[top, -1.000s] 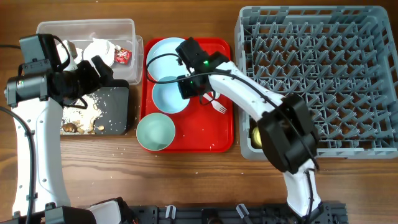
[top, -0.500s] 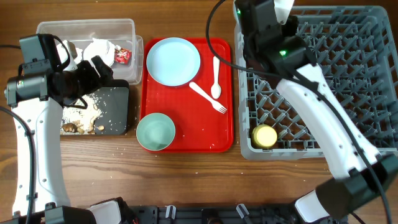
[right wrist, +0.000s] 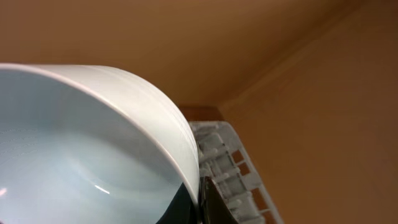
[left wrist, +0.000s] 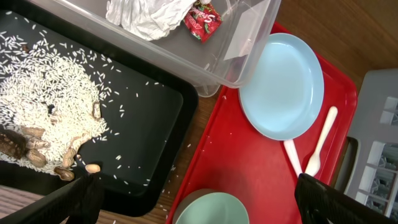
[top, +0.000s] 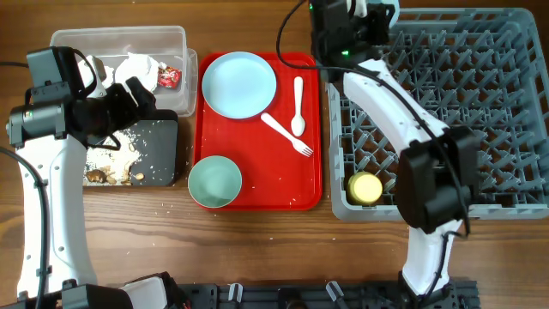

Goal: Sort waste into correct bins and load items into the dishwasher rack
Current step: 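Carry the light-blue bowl into the rack's back row and release, then move the right gripper to the mint-green bowl and grasp it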

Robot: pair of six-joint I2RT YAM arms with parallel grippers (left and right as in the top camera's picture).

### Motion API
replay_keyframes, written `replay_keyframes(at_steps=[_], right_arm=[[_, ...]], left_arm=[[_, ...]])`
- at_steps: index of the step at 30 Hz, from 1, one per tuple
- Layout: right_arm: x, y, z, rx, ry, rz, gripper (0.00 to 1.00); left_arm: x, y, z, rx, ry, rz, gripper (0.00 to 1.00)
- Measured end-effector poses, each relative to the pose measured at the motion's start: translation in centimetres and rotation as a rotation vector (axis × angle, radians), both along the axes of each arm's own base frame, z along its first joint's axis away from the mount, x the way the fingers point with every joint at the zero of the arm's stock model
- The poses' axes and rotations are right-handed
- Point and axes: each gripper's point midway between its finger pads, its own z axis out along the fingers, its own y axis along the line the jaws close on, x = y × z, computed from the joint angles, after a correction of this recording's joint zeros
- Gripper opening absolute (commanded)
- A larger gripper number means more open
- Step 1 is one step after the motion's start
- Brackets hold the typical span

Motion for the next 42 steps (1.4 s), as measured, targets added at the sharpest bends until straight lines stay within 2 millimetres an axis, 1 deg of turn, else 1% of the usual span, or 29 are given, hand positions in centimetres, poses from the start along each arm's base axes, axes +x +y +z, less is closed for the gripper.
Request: replay_keyframes(at_steps=[2,4,10,16,24,29,30,32,34,35,36,37,39,40,41,42], right_arm=[[0.2,-0.2,-1.1,-0.042,0.042,-0.013,0.04],[0.3,-0.7,-1.7,-0.061,0.064,-0.024,0.04],[0.3,-2.1,-2.0,-0.080,0.086,-0.054,0.04],[0.1,-2.1,-2.5,-0.091,0.123,-0.046,0.04],[-0.5,-2.0,-4.5,-0.082,0.222,-0.012,0.04],[-0.7,-1.6,-4.7,-0.073,0.221,-0.006,0.05],[-0.7,-1.4,-4.8,-0.074,0.223,-0.002,0.06],[-0.9,-0.6,-4.9,-0.079,0.232,0.014,0.17],[-1.0,0.3,-5.0,-0.082,0.243,0.033,0.31],[-1.3,1.4,-5.3,-0.086,0.256,0.057,0.39],[-1.5,2.2,-5.6,-0.089,0.275,0.079,0.52],[-1.7,2.7,-5.8,-0.088,0.288,0.093,0.67],[-2.0,4.0,-6.6,-0.083,0.331,0.140,0.82],[-2.2,4.7,-7.1,-0.076,0.357,0.170,0.94],[-2.2,5.2,-7.5,-0.063,0.367,0.190,1.00],[-2.3,5.7,-7.9,-0.051,0.387,0.217,1.00]], left_arm=[[0.0,0.0,0.0,0.000,0.000,0.000,1.00],[0.0,0.0,0.0,0.000,0.000,0.000,1.00],[0.0,0.0,0.0,0.000,0.000,0.000,1.00],[0.0,0.0,0.0,0.000,0.000,0.000,1.00],[0.0,0.0,0.0,0.000,0.000,0.000,1.00],[0.0,0.0,0.0,0.000,0.000,0.000,1.00],[0.0,0.0,0.0,0.000,0.000,0.000,1.00],[0.0,0.0,0.0,0.000,0.000,0.000,1.00],[0.0,0.0,0.0,0.000,0.000,0.000,1.00],[0.0,0.0,0.0,0.000,0.000,0.000,1.00],[0.0,0.0,0.0,0.000,0.000,0.000,1.00],[0.0,0.0,0.0,0.000,0.000,0.000,1.00],[0.0,0.0,0.0,0.000,0.000,0.000,1.00],[0.0,0.0,0.0,0.000,0.000,0.000,1.00],[0.0,0.0,0.0,0.000,0.000,0.000,1.00],[0.0,0.0,0.0,0.000,0.000,0.000,1.00]])
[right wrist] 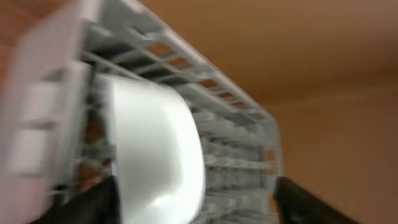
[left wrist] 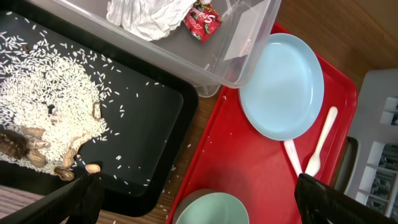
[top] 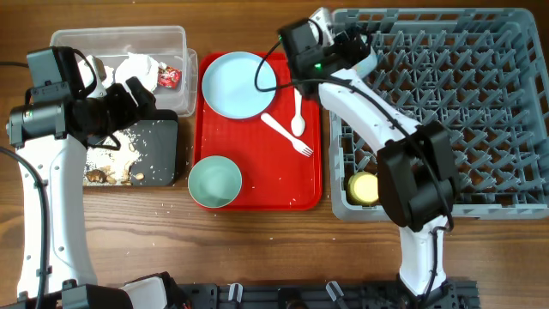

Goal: Sort waste into correct bins and load items into the dishwasher rack
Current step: 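Move the right gripper to the mint-green bowl and grasp it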

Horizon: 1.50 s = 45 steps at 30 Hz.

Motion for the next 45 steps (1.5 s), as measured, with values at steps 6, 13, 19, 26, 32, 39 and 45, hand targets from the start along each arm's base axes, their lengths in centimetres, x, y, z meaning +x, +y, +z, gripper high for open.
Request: replay_keyframes(at_steps=[6,13,19,26,32,39,45], right_arm=[[0.2,1.3,-0.9,0.088,0.003,0.032,1.00],[-1.4,4.6,0.5,0.287,0.043,0.137,1.00],[-8.4,12.2,6.0,0.823,0.245,0.428,1.00],[-15.0,19.8,3.9,1.260,0.528,0.454,0.81],[-21.4,23.2,-5.6,1.288,0.746,0.242,0.66],[-23.3,24.1,-10.7,1.258,0.802,0.088,0.36],[-23.1,24.0,-11.1,1.266,0.794,0.054,0.28]], left_arm=[[0.0,0.0,0.0,0.000,0.000,0.000,1.00],[0.0,0.0,0.0,0.000,0.000,0.000,1.00],[0.0,0.0,0.0,0.000,0.000,0.000,1.00],[0.0,0.0,0.0,0.000,0.000,0.000,1.00],[0.0,0.0,0.0,0.000,0.000,0.000,1.00],[0.0,0.0,0.0,0.000,0.000,0.000,1.00],[0.0,0.0,0.0,0.000,0.000,0.000,1.00]])
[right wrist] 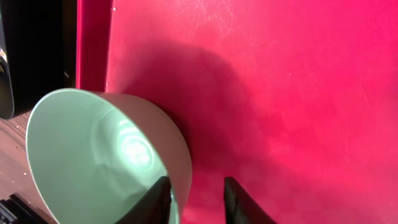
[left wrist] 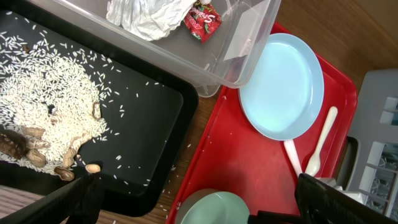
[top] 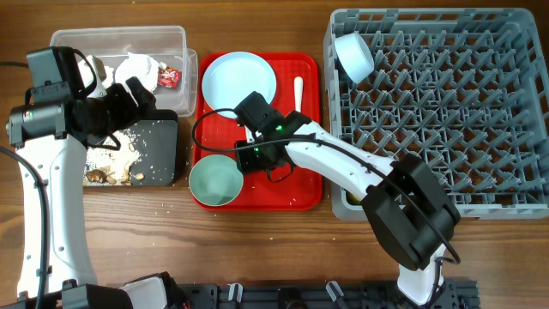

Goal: Sort waste into correct bins and load items into the dishwasher rack
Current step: 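Move the right gripper to the mint-green bowl and grasp it, then carry the mint-green bowl into the rack and release it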

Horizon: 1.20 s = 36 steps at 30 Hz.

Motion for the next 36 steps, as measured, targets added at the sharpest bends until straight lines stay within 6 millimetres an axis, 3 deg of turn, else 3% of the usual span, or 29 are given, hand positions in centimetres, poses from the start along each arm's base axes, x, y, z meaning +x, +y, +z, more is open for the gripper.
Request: replay_keyframes(at_steps=[6,9,15,20,22,24,26,28,30,32,34,36], right_arm=[[-0.1,0.1,-1.1,-0.009,0.018,-0.002,0.20],[-0.1,0.2,-1.3,-0.003,0.027,-0.006,0.04],[0.0,0.0,-1.5,-0.005,0.041,-0.017,0.04],[1.0,-3.1,-1.0,-0.096,0.037,-0.051,0.04],[2.4,-5.5,1.1,-0.161,-0.039,-0.091,0.04],[4.8,-8.0,5.1,-0.203,-0.180,-0.159,0.04],[7.1,-11.1,10.6,-0.241,-0.366,-0.262,0.05],[8.7,-16.2,19.4,-0.290,-0.626,-0.433,0.04],[8.0,-20.5,24.9,-0.379,-0.789,-0.548,0.04],[6.5,-24.7,28.6,-0.505,-0.906,-0.630,0.04],[5.3,-27.7,30.9,-0.641,-0.980,-0.684,0.04],[5.1,-29.4,31.7,-0.779,-1.024,-0.706,0.04]], left_arm=[[0.0,0.0,0.0,0.000,0.000,0.000,1.00],[0.0,0.0,0.0,0.000,0.000,0.000,1.00],[0.0,0.0,0.0,0.000,0.000,0.000,1.00],[0.0,0.0,0.0,0.000,0.000,0.000,1.00],[0.0,0.0,0.0,0.000,0.000,0.000,1.00],[0.0,0.0,0.0,0.000,0.000,0.000,1.00],[0.0,0.0,0.0,0.000,0.000,0.000,1.00],[0.0,0.0,0.0,0.000,0.000,0.000,1.00],[0.0,0.0,0.0,0.000,0.000,0.000,1.00],[0.0,0.0,0.0,0.000,0.000,0.000,1.00],[0.0,0.0,0.0,0.000,0.000,0.000,1.00],[0.0,0.0,0.0,0.000,0.000,0.000,1.00]])
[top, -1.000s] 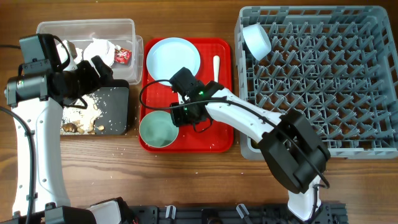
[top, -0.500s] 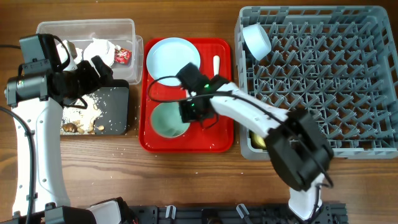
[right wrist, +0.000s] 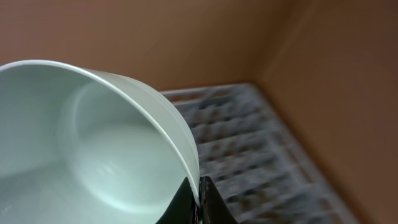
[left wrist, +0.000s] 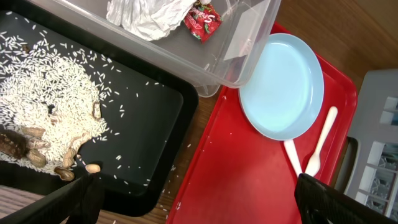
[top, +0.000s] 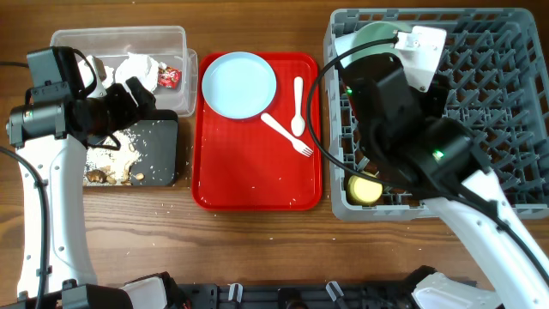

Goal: Sort waste into correct bins and load items into the dishwasher rack
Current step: 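Carry the mint-green bowl into the rack and release it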

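Note:
My right gripper (right wrist: 199, 194) is shut on the rim of a pale green bowl (right wrist: 93, 143), held tilted above the far left part of the grey dishwasher rack (top: 480, 103). In the overhead view only an edge of the bowl (top: 374, 33) shows past the raised right arm. On the red tray (top: 257, 176) lie a light blue plate (top: 239, 84), a white spoon (top: 298, 107) and a white fork (top: 287, 136). My left gripper (left wrist: 199, 190) hangs open between the bins and the tray with nothing in it.
A clear bin (top: 120, 43) at the far left holds crumpled paper and a red wrapper. In front of it a black tray (top: 154, 150) carries rice and peanuts. A yellow cup (top: 364, 187) sits in the rack's near left corner.
My right gripper was at the green bowl's rim on the red tray. It now holds that bowl up over the rack's far left. The left arm has not moved.
My right gripper first held a white bowl over the rack's far left corner. Then the white bowl lay in the rack and the gripper was open. Then it straddled the green bowl's rim on the tray, and now it holds that bowl above the rack.

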Robot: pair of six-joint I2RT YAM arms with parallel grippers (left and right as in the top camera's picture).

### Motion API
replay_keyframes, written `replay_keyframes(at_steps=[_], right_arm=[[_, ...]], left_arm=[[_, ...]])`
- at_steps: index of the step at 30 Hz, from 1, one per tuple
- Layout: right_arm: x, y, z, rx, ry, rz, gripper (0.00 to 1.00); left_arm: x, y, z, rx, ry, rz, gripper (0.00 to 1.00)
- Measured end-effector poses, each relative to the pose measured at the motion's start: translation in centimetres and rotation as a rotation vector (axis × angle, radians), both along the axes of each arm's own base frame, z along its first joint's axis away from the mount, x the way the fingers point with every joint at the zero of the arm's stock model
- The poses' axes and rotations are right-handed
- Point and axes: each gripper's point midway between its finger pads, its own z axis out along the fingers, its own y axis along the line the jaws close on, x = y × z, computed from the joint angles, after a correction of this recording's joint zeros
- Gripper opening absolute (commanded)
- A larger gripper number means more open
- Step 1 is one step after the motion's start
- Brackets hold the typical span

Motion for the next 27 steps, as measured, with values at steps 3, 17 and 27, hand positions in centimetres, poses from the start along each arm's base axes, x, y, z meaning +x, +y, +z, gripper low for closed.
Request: replay_keyframes(at_steps=[3,17,27], right_arm=[[0.4,-1.0,-1.1,-0.166,0.043,-0.073,0.04],[6.0,-0.2,-13.0,-0.750,0.487,-0.119,0.04],[6.6,0.2,-17.9,-0.748,0.637,-0.040,0.08]], left_arm=[[0.0,0.0,0.0,0.000,0.000,0.000,1.00],[0.0,0.0,0.0,0.000,0.000,0.000,1.00],[0.0,0.0,0.0,0.000,0.000,0.000,1.00]])
